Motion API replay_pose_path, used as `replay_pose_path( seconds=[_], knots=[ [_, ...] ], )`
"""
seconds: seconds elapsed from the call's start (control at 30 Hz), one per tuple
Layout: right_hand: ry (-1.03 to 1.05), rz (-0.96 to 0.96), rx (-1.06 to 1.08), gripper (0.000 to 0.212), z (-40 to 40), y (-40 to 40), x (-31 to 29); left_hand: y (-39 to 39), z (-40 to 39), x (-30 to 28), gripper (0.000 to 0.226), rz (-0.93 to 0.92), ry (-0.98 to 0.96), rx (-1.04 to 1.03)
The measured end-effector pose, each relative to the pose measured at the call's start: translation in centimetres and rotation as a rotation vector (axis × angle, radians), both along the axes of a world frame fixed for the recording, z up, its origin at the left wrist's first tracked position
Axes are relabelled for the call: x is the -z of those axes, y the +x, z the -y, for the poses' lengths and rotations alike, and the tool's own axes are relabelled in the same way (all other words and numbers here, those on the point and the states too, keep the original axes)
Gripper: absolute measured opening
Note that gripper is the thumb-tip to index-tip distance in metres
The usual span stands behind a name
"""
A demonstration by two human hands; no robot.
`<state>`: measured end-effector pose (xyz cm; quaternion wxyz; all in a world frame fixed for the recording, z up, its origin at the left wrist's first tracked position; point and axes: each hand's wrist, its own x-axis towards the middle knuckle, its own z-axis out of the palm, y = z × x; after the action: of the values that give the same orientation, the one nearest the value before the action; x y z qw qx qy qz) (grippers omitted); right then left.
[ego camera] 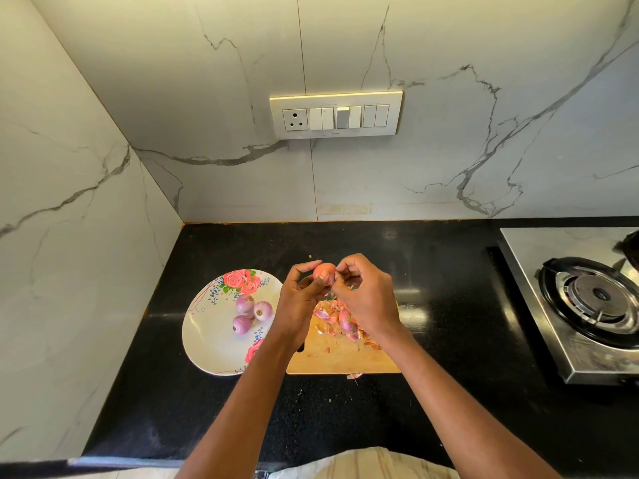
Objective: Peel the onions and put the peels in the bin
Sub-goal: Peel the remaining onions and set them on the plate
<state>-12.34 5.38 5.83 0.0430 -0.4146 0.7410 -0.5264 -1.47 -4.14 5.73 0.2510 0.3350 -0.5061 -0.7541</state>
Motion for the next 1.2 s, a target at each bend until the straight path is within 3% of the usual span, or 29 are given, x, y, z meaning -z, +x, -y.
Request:
replay_pose_path(
  seconds=[0.13, 0.23, 0.5, 0.67, 0.8, 1.0, 1.1, 1.2],
  knots=[
    [0.009, 0.177, 0.132, 0.008, -0.6, -2.5, 0.3, 1.0, 0.5, -0.1, 0.037, -0.109, 0.149, -0.016],
    [0.171, 0.185, 0.034, 0.012, -0.6, -3.3, 0.5, 1.5, 1.1, -0.1, 0.029, -0.111, 0.171, -0.024],
    [0.405, 0.213, -0.114, 0.014, -1.0, -1.6, 2.8, 0.9, 0.8, 0.3, 0.032, -0.047, 0.141, -0.014],
    [0.218, 0.275, -0.167, 0.028, -0.9, -1.8, 1.1, 1.2, 0.5, 0.5, 0.028, -0.018, 0.124, 0.012],
    [0.203, 0.282, -0.319, 0.039, -0.3, -1.8, 0.2, 0.9, 0.1, 0.3, 0.041, 0.03, 0.05, 0.046],
    [0.129, 0.402, -0.185, 0.027, -0.4, -2.9, 0.5, 0.7, 0.7, 0.0, 0.031, 0.027, 0.028, 0.162],
    [0.094, 0.471, -0.145, 0.019, -0.1, -2.9, 0.8, 0.3, 0.4, -0.2, 0.043, 0.085, -0.106, 0.203],
    [0.097, 0.464, -0.11, 0.014, 0.1, -2.7, 1.0, -0.2, 0.3, 0.4, 0.039, 0.129, -0.202, 0.145]
  ],
)
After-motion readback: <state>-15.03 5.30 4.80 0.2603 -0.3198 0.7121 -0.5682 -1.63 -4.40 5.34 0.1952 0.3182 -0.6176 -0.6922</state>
